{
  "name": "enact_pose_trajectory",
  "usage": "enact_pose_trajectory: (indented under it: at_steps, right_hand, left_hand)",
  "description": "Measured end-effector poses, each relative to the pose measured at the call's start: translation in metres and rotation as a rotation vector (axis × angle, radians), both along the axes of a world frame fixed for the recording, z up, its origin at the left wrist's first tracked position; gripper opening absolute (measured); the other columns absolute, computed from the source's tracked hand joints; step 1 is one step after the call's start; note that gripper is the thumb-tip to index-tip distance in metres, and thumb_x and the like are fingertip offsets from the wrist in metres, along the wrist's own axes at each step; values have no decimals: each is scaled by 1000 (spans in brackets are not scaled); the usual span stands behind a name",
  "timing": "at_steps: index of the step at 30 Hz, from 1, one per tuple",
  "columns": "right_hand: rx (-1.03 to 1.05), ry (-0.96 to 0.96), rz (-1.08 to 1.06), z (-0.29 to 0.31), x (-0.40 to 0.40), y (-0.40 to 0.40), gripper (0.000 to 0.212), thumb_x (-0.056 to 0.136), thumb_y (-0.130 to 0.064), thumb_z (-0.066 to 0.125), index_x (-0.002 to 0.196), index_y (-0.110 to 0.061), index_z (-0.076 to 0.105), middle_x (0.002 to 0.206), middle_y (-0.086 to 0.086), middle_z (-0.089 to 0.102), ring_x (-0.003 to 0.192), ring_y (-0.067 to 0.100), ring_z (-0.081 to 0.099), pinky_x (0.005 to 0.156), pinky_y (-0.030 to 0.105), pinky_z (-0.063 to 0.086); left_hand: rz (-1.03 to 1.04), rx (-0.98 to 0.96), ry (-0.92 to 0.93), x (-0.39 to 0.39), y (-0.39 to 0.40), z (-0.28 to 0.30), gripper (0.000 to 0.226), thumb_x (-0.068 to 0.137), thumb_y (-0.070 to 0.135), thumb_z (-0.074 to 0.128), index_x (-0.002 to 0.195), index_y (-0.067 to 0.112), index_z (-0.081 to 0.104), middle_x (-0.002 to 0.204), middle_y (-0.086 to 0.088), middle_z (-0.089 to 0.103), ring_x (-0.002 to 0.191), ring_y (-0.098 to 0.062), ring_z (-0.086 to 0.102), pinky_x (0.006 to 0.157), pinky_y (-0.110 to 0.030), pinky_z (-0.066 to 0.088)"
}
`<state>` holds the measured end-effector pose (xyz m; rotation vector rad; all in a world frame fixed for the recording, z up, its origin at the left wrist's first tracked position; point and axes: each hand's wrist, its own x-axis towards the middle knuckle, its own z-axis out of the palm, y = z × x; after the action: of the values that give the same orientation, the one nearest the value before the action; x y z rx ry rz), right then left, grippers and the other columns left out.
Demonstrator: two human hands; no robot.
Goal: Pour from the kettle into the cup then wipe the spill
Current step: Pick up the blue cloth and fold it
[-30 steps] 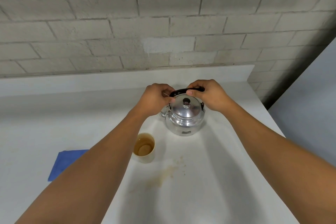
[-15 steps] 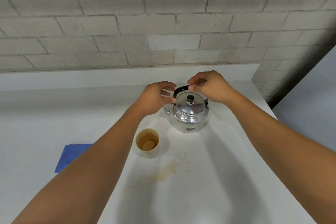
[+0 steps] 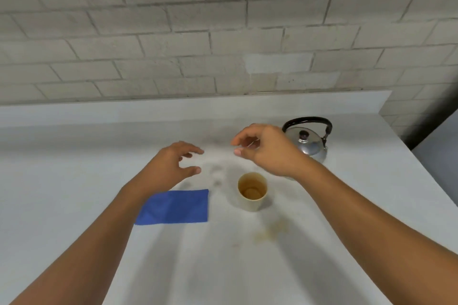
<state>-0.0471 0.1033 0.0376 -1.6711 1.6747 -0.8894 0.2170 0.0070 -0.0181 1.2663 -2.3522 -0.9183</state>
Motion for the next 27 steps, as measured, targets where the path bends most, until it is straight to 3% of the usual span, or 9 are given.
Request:
enact_pose_trajectory:
  at_steps: [7,11,17,22,27]
  right_hand:
    - [94,-63,32,-63,99,-6,13,88,-22,75,101,-23,77,103,-3,70,92,12,68,87,24,55]
    - [180,112,14,-107,128,-16,18,95,-19,65,110,-18,73,109,-3,62,94,16,63,89,31,54]
    - [248,429,30,-145,149,-30,37,98,-16,54,134,-8,57,130,10,53,118,29,49,100,37,46]
    - [289,523,44,-153,155,-31,37,93,-20,57,127,-5,56,125,12,52,115,30,47,98,39,46]
    - [374,489,19,-155,157,-30,26,93,-19,54,115,-5,56,116,13,56,107,30,53,88,36,49]
  left_hand:
    - [-2,-6,-296,78,-2,-48,32,99,17,64,127,32,67,131,11,63,119,-15,62,101,-29,47]
    - [-29,-16,-403,99,-3,-74,39,104,8,51,141,15,61,143,-4,60,130,-24,57,109,-29,40]
    - [-69,-55,-479,114,-4,-94,42,102,12,53,144,14,57,140,-5,55,122,-24,53,106,-30,41]
    - [-75,-30,-479,114,-5,-97,33,102,17,52,133,12,60,124,-8,59,115,-26,53,100,-37,46]
    - [-76,24,-510,112,-8,-94,11,98,15,55,103,7,60,98,-6,55,91,-25,54,82,-33,47]
